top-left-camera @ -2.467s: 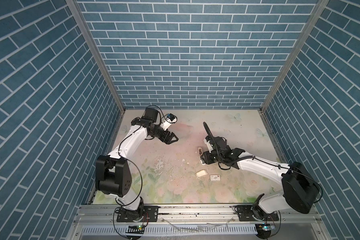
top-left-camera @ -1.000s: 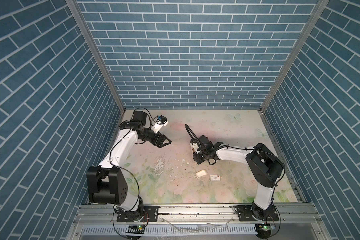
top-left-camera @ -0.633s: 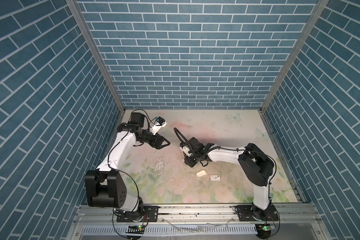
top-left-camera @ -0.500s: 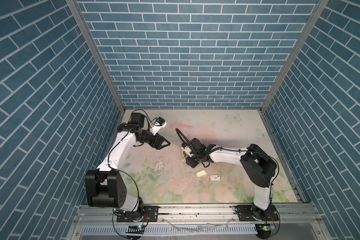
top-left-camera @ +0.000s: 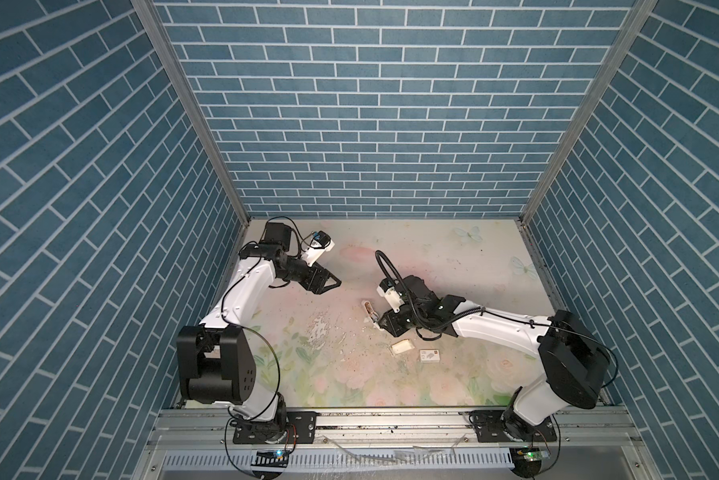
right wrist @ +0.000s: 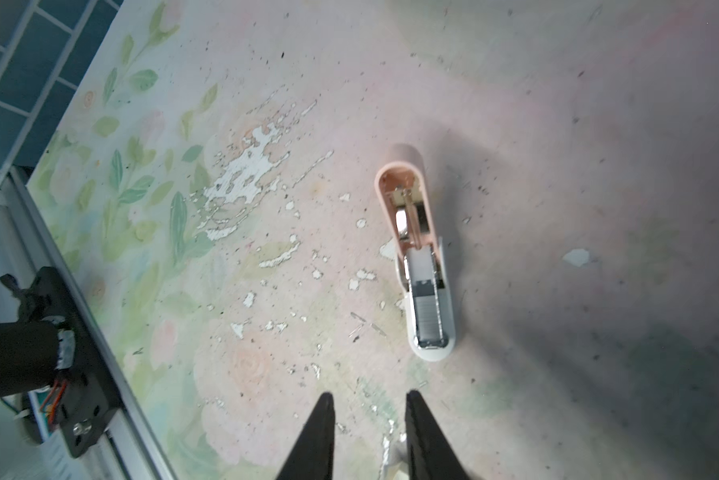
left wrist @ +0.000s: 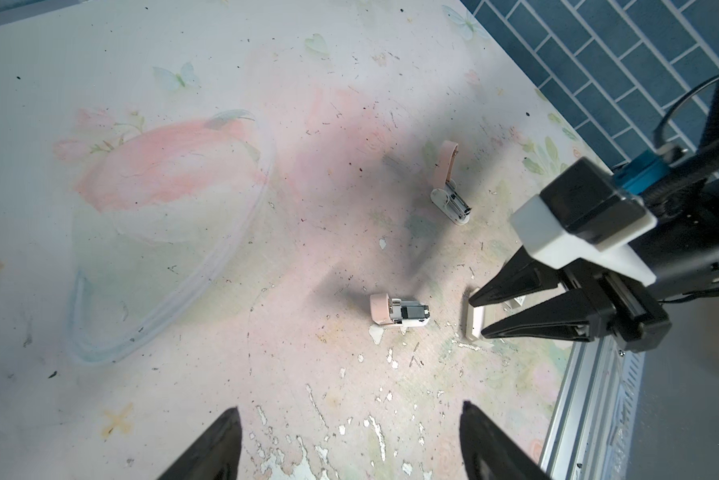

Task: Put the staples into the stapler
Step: 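Lift and rotate the pink stapler with the right gripper toward the robot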

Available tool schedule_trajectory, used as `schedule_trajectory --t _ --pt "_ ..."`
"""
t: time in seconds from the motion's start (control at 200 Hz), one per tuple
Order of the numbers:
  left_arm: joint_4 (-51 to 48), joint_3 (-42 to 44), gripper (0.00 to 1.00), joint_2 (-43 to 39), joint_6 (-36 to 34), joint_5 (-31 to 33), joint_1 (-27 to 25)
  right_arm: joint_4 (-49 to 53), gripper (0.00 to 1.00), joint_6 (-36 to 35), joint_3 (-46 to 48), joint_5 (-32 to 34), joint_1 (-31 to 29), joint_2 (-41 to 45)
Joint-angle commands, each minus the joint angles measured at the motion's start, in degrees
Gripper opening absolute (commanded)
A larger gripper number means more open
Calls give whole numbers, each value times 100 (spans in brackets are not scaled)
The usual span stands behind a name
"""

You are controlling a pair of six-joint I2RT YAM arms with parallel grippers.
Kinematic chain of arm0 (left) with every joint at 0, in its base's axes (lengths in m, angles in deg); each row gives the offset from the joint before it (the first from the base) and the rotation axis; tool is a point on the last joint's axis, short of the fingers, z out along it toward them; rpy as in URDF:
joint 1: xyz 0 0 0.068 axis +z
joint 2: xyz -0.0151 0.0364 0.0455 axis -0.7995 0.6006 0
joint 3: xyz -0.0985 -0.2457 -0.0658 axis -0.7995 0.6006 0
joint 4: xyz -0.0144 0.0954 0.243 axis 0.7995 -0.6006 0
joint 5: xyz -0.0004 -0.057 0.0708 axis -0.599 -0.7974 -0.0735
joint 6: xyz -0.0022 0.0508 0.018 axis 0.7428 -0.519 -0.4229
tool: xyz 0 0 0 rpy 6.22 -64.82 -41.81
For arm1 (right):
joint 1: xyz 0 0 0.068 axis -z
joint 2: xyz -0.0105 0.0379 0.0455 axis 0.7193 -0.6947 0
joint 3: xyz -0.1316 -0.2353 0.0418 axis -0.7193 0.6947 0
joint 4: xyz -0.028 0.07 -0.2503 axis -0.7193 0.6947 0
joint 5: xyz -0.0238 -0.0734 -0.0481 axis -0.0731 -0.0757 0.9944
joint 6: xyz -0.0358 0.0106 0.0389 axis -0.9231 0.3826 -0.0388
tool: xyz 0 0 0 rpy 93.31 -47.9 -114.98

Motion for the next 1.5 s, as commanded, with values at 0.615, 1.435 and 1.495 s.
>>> schedule_trajectory --t 0.615,1.435,1.495 --pt "476 321 78 62 47 264 -514 -211 20 877 -428 -120 79 -1553" --pt "609 1217 76 -131 -1247 1013 -1356 -21 21 1153 329 -286 525 -482" --pt "713 1297 77 -90 -1386 1165 -1517 93 21 1252 453 -192 605 -249"
